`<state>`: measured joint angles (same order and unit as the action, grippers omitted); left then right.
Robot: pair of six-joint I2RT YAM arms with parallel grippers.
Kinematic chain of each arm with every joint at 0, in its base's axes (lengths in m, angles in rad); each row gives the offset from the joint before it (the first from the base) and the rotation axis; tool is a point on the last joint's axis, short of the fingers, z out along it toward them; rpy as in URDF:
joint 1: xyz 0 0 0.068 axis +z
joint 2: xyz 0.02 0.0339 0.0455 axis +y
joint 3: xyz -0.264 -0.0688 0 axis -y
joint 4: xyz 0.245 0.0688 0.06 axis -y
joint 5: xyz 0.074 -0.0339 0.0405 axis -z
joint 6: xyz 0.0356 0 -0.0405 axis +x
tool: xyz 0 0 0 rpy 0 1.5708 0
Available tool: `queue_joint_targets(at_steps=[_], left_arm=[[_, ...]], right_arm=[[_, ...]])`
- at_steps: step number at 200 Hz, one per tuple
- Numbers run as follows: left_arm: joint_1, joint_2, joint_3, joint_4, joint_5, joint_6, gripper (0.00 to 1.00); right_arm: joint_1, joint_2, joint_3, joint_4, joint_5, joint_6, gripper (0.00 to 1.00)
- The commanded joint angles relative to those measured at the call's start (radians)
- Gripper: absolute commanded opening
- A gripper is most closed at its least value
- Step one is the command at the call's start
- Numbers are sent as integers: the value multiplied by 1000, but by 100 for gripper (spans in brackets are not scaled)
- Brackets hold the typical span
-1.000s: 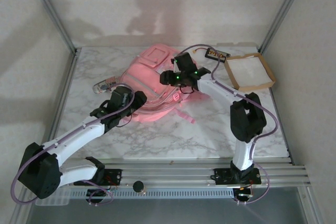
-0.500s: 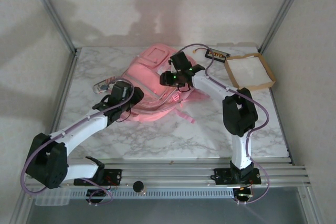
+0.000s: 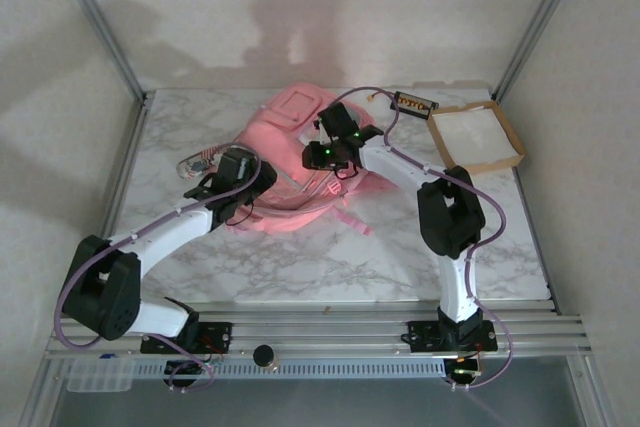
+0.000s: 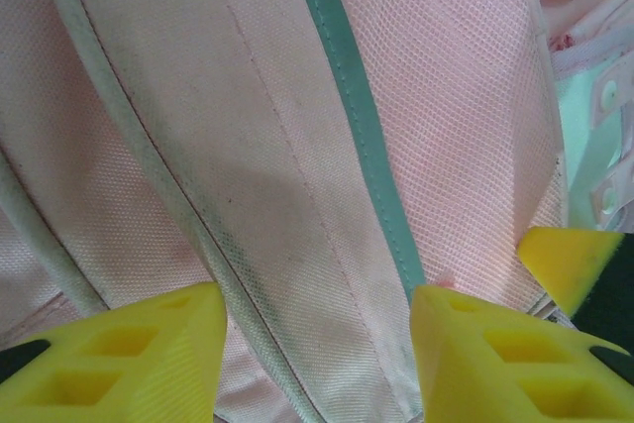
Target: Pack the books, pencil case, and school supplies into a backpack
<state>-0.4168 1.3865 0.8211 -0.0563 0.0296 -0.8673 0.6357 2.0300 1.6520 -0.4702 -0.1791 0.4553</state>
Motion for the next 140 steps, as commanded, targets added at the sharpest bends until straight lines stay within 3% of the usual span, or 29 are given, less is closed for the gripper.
queue_joint_targets(at_steps=[1, 29, 55, 101, 140], left_arm=[[7, -34, 19, -3, 7, 2, 52], [-8, -97, 4, -36, 6, -30, 53], [-50, -173, -20, -94, -7, -74, 55], [-148, -271, -55, -159, -19, -228, 55], [-262, -210, -45, -112, -85, -369, 53]], right_arm=[[6, -8, 4, 18, -56, 1, 29], [6, -53, -23, 79, -106, 50, 8], [3, -90, -49, 136, -164, 123, 0], [3, -202, -200, 369, -250, 354, 0], [9, -244, -270, 513, -277, 508, 0]])
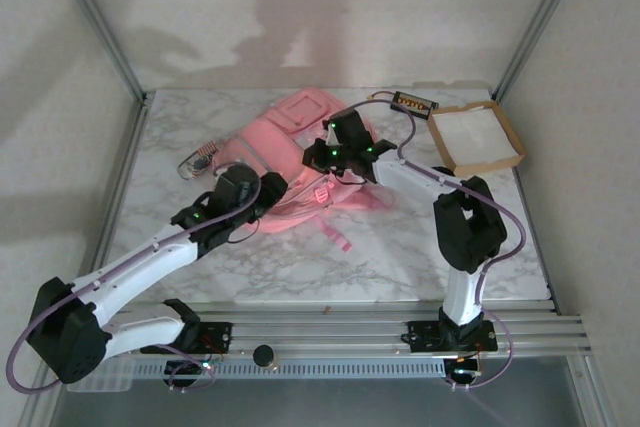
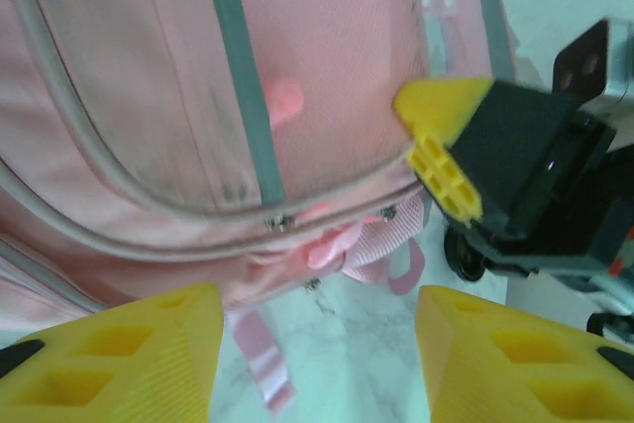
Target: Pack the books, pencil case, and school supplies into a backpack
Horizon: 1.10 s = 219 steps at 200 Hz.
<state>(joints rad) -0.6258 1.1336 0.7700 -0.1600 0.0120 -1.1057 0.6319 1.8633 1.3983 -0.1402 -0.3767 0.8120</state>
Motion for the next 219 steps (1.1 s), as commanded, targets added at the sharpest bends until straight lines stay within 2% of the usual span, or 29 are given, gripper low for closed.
queue_joint_targets(at_steps=[1, 58, 76, 151, 180, 194, 219], left_arm=[[-54, 47, 8, -10, -70, -132, 53], [-106, 226, 189, -86, -185, -102, 52], [-121, 267, 266, -175, -270, -76, 50], [-121, 341, 275, -209, -299, -136, 41], [-103, 372, 262, -187, -327, -171, 42], [-94, 408, 283, -173, -328, -147, 46], [-85, 459, 314, -175, -330, -164, 42]], right_arm=[[12, -78, -18, 184, -79, 154, 0], [17, -87, -7, 191, -77, 152, 0], [15, -82, -14, 193, -79, 147, 0], [15, -64, -25, 239, -88, 169, 0], [15, -69, -39, 253, -83, 171, 0], [15, -67, -39, 254, -87, 171, 0], [18, -61, -37, 247, -94, 159, 0]])
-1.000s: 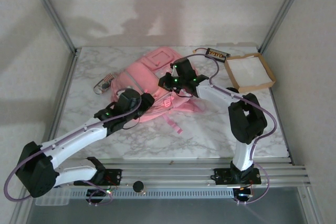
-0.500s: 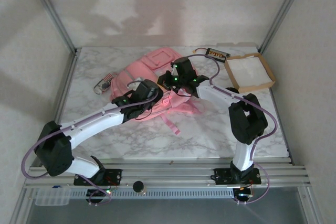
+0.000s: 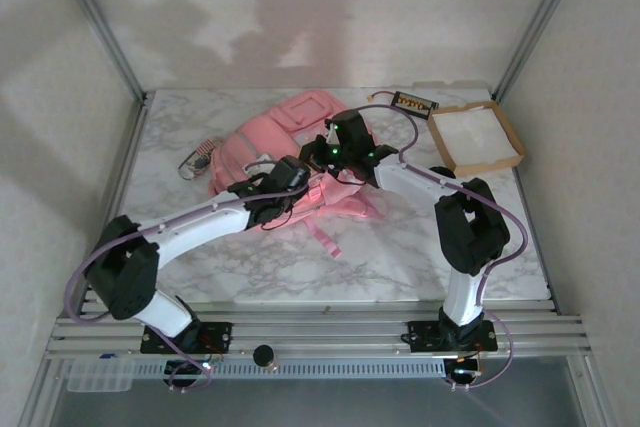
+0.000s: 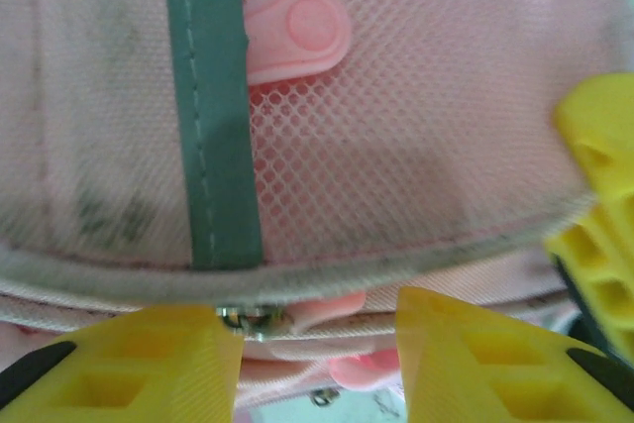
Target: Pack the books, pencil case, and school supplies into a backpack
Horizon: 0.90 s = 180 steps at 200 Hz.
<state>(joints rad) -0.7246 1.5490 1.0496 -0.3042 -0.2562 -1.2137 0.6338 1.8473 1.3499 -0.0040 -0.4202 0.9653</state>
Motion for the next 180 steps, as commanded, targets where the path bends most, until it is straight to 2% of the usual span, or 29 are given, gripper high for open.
queue_joint_targets(at_steps=[1, 29, 54, 134, 180], left_arm=[[14, 45, 35, -30, -63, -57, 42], [18, 49, 26, -27, -90, -81, 39], [40, 46, 24, -27, -95, -87, 32], [44, -44, -26, -47, -110, -44, 0], [53, -172, -106, -105, -79, 52, 0]], right_arm=[[17, -45, 9, 111, -51, 6, 0], [16, -53, -8, 111, -45, 0, 0], [12, -52, -17, 119, -45, 0, 0], [-33, -86, -41, 118, -28, -7, 0], [-91, -118, -62, 67, -36, -52, 0]])
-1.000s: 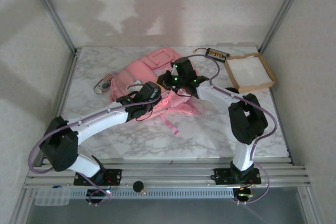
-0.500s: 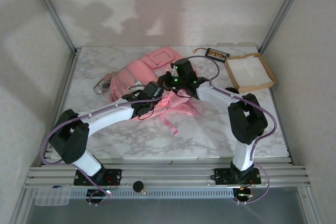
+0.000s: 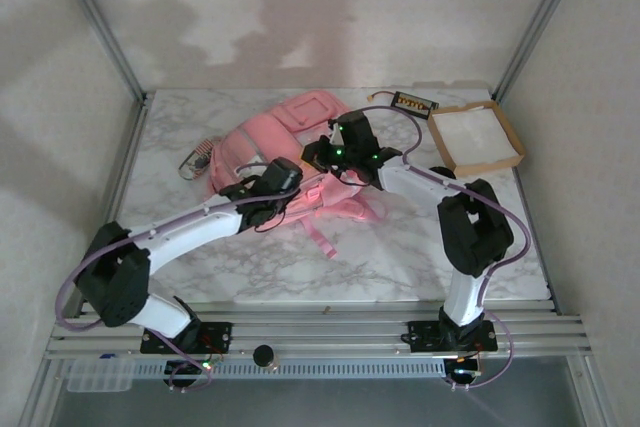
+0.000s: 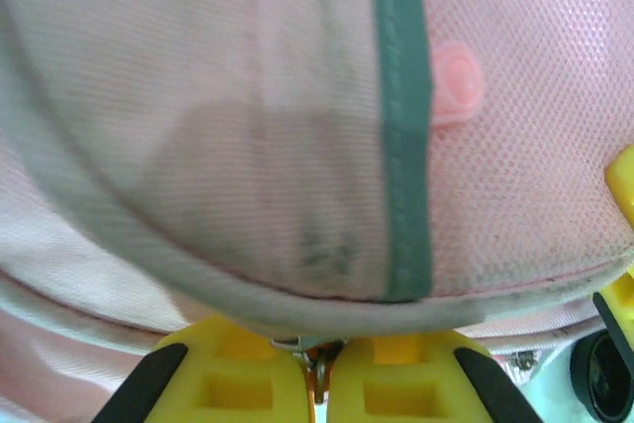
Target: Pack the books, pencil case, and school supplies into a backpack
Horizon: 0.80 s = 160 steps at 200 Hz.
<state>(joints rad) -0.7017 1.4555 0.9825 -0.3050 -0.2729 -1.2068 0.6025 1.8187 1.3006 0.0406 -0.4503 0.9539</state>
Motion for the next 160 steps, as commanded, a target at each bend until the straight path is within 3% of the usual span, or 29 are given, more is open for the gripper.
queue_joint_targets(at_steps=[1, 104, 133, 155, 160], left_arm=[[31, -81, -40, -105, -63, 48, 0], [108, -184, -136, -180, 97, 383, 0], [97, -173, -140, -72, 215, 427, 0], [74, -147, -116, -30, 237, 428, 0], [72, -140, -108, -29, 234, 425, 0]], right_arm=[[-61, -90, -15, 22, -6, -42, 0], [-207, -107, -10, -125, -57, -183, 0], [-188, -108, -7, -126, -51, -189, 0], [-154, -113, -21, -127, -27, -179, 0], [-145, -118, -30, -124, -22, -174, 5]])
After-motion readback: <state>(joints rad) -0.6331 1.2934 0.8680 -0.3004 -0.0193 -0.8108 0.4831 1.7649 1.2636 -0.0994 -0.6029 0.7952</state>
